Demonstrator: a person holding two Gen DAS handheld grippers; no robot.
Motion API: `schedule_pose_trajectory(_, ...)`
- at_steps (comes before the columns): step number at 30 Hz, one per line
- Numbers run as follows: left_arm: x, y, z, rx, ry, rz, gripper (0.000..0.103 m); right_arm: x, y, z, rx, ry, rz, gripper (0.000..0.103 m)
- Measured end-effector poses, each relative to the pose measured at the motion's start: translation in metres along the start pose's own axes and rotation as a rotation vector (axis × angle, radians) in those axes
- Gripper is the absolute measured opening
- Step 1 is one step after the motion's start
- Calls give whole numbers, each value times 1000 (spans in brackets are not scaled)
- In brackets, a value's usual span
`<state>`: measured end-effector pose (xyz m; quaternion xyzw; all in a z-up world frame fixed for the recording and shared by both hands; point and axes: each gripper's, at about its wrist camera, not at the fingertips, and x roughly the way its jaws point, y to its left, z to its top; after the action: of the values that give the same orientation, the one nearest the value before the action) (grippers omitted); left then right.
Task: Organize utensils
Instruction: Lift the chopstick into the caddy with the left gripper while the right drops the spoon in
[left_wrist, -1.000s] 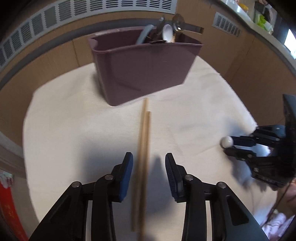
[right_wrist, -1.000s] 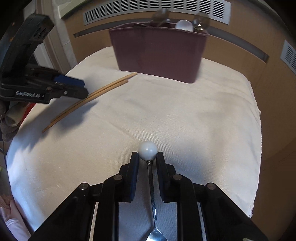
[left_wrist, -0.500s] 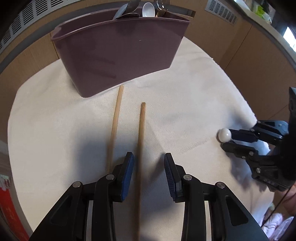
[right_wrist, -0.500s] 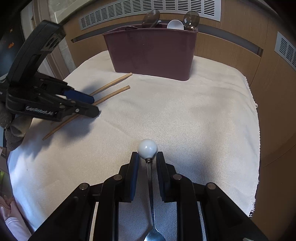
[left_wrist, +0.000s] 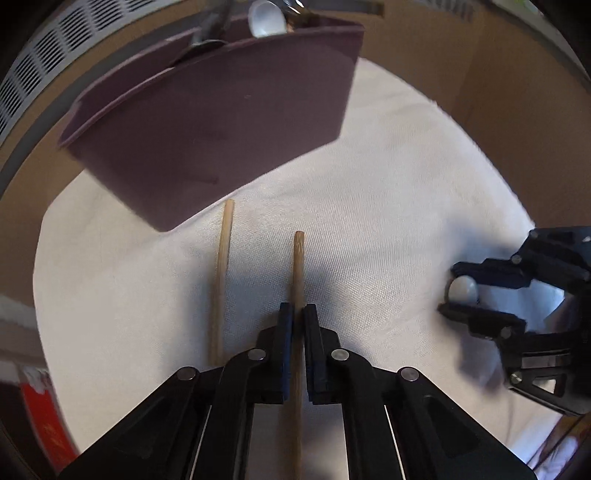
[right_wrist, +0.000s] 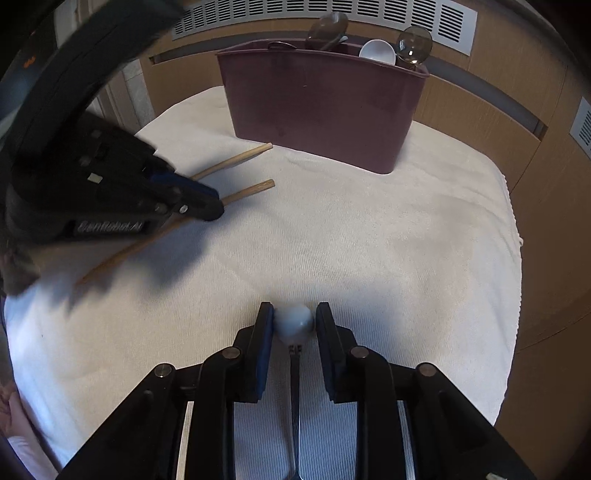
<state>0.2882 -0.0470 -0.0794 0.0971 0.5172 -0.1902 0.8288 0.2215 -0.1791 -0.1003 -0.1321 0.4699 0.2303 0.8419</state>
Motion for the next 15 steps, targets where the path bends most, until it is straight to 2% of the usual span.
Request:
schedule_pose_trajectory(3,-14,10,-16,-122,-89,-75,6,-11,6,-1,-14,-21,-66,20)
schedule_pose_trajectory(6,-53,16,-37,-220,-252,-74,6,-39,5,-4,39,-84,-60,20)
schedule_pose_trajectory(11,-140,4,-63,-243,-537,-21,6,-94,1,-2,149,-231,-45,20)
schedule_pose_trajectory(15,-193,4,-57,-231,-682,-12,6,-141,0,9,203,-367,-28,20)
